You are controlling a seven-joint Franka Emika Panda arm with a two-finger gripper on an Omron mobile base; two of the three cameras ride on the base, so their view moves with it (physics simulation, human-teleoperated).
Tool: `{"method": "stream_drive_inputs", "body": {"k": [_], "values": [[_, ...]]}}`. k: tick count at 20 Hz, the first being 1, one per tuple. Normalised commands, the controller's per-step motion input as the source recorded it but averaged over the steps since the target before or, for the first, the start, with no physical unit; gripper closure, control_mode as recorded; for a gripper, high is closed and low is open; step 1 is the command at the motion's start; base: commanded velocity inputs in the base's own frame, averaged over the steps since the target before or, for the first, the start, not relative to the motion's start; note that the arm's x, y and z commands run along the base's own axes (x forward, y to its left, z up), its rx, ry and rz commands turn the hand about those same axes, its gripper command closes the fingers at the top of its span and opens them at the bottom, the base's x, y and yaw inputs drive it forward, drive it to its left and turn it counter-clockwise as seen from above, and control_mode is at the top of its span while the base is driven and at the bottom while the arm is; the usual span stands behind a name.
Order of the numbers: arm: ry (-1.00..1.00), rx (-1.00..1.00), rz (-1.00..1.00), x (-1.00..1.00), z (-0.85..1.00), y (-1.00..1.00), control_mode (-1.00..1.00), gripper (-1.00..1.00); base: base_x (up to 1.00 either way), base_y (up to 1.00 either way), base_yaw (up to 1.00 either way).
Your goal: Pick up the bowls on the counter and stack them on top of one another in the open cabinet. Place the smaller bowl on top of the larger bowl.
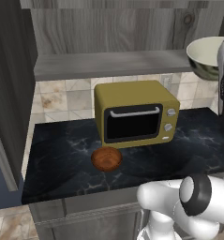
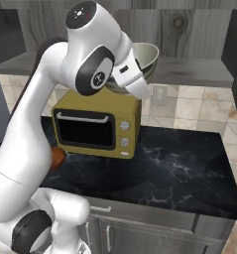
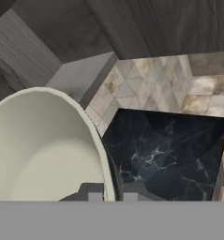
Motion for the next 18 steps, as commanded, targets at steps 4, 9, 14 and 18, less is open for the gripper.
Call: {"method": "stream_drive_inputs", "body": {"k": [4, 9, 14, 18], "values": [[-0.01, 0.06, 0.0, 0.31, 0.03, 0.06, -1.0, 1.0, 0.0, 0.0, 0.0], [-0.02, 0.06, 0.0, 0.3, 0.04, 0.04, -1.0, 1.0, 0.0, 0.0, 0.0], [-0.02, 0.06, 0.0, 0.31, 0.04, 0.02, -1.0, 1.0, 0.0, 0.0, 0.0], [0.0, 0.04, -0.02, 0.25, 0.04, 0.0, -1.0, 1.0, 0.0, 0.0, 0.0]]}}
